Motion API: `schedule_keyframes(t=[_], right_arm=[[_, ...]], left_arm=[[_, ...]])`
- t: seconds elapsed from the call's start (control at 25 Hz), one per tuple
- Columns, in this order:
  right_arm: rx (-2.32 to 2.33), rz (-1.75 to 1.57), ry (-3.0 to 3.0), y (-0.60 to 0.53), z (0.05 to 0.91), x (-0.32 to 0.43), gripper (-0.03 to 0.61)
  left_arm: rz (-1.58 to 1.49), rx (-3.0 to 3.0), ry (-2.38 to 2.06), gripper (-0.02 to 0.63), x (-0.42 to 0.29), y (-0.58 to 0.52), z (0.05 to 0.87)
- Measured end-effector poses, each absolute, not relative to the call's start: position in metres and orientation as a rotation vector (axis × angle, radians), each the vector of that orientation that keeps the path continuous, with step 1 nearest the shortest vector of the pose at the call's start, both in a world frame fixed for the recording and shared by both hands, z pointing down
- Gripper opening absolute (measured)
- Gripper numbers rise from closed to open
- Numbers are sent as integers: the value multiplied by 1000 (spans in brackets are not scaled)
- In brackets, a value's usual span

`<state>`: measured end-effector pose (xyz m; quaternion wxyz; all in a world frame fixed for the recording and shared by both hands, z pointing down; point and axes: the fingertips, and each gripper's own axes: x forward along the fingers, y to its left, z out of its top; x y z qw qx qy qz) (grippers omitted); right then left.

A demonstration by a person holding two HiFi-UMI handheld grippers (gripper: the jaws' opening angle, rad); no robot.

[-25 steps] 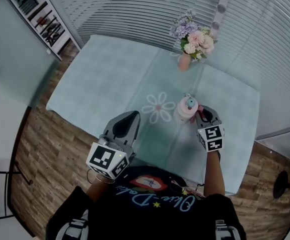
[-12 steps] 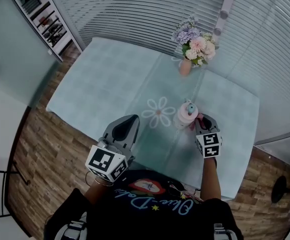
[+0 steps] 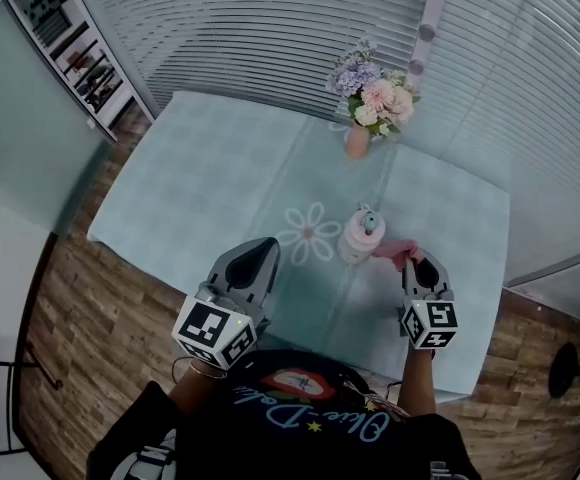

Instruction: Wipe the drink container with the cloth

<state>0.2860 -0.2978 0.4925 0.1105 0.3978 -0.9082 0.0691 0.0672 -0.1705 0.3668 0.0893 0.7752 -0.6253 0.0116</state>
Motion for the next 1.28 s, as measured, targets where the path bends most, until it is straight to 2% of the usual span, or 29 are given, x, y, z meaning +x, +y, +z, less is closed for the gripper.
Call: schedule_keyframes(t=[0.52,1.28], right_arm=[[1252,320,-2792,-258,456,323,25],[1150,312,-2870,-242,446,327,25]], left_arm=[[55,2353,-1802,5,101,-182,371],[37,2297,-1862,5,113,-168,376]])
